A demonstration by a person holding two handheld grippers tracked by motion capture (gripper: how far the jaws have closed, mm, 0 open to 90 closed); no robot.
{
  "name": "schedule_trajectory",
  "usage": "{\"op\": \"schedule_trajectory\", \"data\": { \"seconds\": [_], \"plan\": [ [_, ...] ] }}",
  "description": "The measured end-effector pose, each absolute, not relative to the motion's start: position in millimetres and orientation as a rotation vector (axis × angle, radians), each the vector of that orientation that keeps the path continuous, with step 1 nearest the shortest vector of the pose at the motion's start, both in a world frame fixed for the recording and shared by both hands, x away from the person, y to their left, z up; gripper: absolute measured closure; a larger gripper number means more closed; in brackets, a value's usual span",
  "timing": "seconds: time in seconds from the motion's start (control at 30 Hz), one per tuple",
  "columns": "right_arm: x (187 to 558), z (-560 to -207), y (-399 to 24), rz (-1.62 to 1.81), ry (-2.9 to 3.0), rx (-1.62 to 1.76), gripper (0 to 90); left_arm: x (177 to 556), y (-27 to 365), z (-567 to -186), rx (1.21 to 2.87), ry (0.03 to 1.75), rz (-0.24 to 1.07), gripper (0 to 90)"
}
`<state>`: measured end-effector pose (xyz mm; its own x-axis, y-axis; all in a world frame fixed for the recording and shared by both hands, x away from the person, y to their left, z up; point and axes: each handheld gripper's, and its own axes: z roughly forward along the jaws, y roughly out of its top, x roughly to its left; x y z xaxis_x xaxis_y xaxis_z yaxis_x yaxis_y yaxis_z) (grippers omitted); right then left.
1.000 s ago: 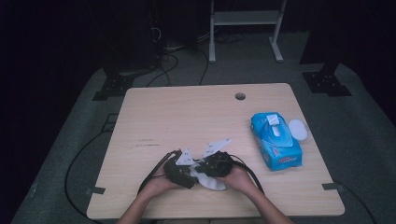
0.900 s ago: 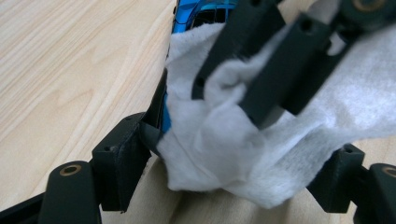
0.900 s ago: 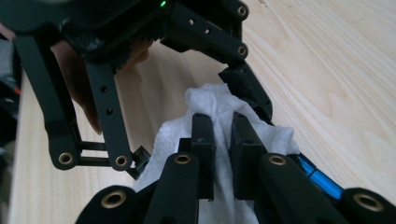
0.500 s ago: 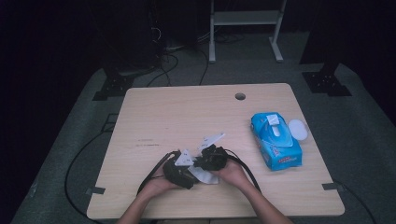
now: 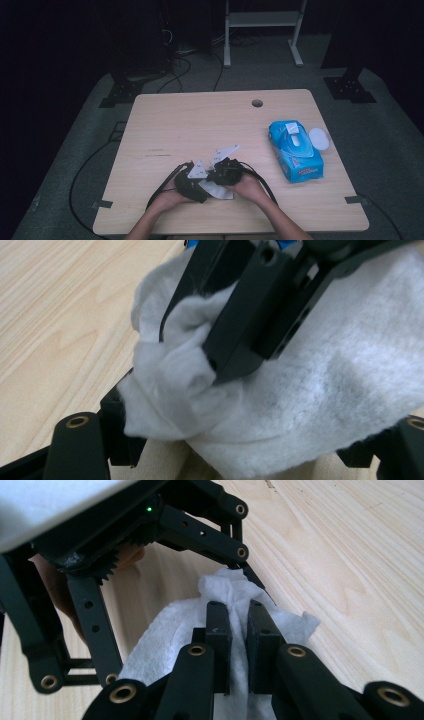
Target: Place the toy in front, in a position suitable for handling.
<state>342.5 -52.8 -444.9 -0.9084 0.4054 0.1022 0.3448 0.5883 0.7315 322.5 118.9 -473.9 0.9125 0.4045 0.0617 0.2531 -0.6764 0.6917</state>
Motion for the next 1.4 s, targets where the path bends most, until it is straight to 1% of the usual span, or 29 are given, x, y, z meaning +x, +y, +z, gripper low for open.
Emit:
{"op": "schedule_trajectory", "data": {
  "seconds": [0.13,0.27,0.4,0.5,0.57,0.67,0.77,1.0,1.07,1.2,1.27,1.4],
  "plan": [
    [345,-443,-61,1.221,2.723,0.691,82.0,323,119,-474,2.345,0.465,0.266,24.9],
    [332,-440,-59,1.240,2.752,0.620,82.0,323,119,-474,2.351,0.462,0.265,25.0],
    [328,-437,-81,1.165,2.689,0.647,81.9,323,120,-474,2.348,0.461,0.265,25.0],
    [328,-438,-92,1.173,2.666,0.684,82.0,325,118,-473,2.355,0.462,0.257,24.9],
    [323,-442,-89,1.198,2.684,0.670,82.0,326,117,-473,2.351,0.468,0.238,24.6],
    [317,-448,-77,1.199,2.712,0.622,81.9,326,116,-473,2.355,0.463,0.244,24.7],
    [318,-447,-77,1.205,2.712,0.617,81.9,325,117,-473,2.357,0.463,0.250,25.1],
    [325,-446,-128,1.124,2.623,0.743,82.0,326,118,-474,2.352,0.456,0.249,25.3],
    [324,-449,-134,1.123,2.602,0.779,82.0,326,118,-474,2.353,0.456,0.248,25.4],
    [316,-451,-120,1.196,2.618,0.726,81.9,326,119,-474,2.350,0.458,0.246,25.4],
    [314,-451,-114,1.179,2.627,0.686,81.9,325,120,-474,2.349,0.459,0.246,25.4],
    [320,-450,-124,1.168,2.617,0.720,81.9,325,120,-474,2.349,0.455,0.248,25.6]
  ]
}}
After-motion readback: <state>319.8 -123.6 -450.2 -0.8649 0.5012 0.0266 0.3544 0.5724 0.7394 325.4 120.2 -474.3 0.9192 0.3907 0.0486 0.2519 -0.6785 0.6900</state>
